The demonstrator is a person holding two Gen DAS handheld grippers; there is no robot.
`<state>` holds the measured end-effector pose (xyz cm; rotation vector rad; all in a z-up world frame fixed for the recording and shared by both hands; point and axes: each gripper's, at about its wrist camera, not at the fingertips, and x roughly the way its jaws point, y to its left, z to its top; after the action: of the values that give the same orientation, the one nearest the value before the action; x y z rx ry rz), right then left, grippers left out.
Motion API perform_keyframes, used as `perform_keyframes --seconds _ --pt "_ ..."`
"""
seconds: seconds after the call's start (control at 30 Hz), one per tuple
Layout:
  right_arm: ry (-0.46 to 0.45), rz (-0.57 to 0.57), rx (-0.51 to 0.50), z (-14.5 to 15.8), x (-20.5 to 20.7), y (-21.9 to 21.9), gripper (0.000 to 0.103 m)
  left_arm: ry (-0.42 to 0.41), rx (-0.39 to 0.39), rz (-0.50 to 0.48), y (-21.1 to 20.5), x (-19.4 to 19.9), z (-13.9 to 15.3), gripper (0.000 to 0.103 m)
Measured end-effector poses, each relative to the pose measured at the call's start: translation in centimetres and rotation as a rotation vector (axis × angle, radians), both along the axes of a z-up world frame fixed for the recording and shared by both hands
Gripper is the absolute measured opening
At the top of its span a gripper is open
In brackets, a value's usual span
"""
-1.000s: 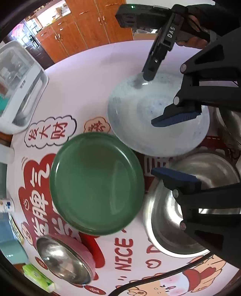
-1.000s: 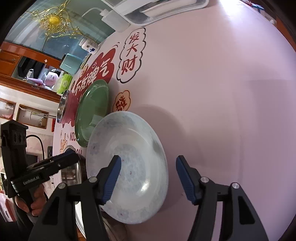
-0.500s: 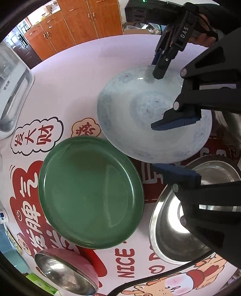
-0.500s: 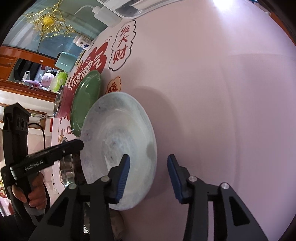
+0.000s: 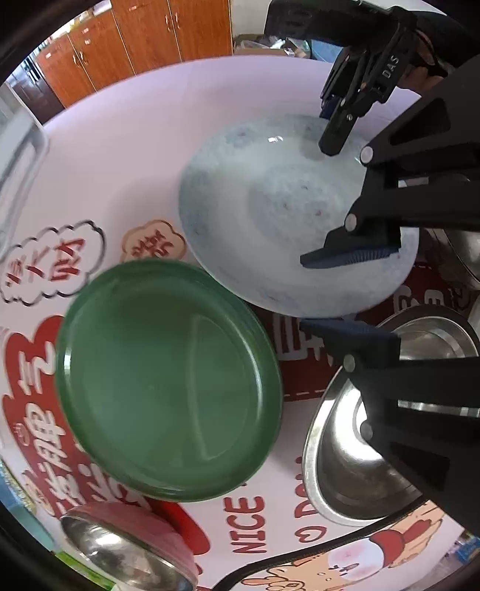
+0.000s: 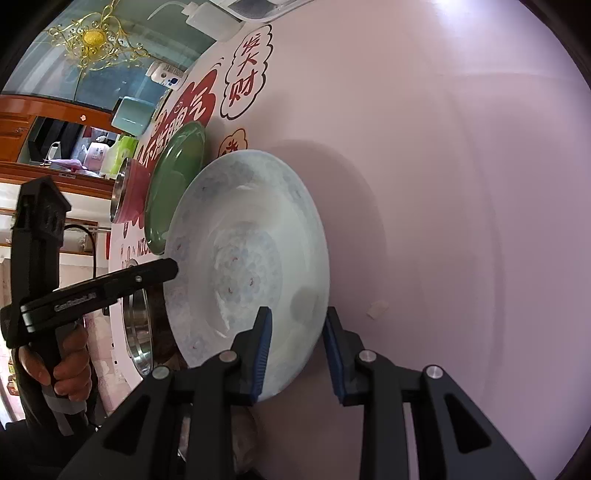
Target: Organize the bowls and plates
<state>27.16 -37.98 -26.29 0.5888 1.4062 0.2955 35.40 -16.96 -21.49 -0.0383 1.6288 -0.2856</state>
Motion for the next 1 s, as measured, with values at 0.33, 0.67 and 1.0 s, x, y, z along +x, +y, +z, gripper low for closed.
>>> perform_keyframes --seconds 0.33,0.67,1.0 --pt "0.004 -0.020 0.008 -0.1 -0.2 0.0 0.027 0.042 0.038 -0.009 -0.7 0.4 -1.3 0.017" --pt "-0.034 0.003 -0.042 0.0 -0.6 -0.2 0.011 0.019 0.056 -0.020 -1.1 -0.2 -1.2 0.017" --pt "-0.097 0.060 -0.101 1.2 -0.6 0.5 0.011 0.020 0.090 -0.016 -2.2 -0.7 -0.9 0.017"
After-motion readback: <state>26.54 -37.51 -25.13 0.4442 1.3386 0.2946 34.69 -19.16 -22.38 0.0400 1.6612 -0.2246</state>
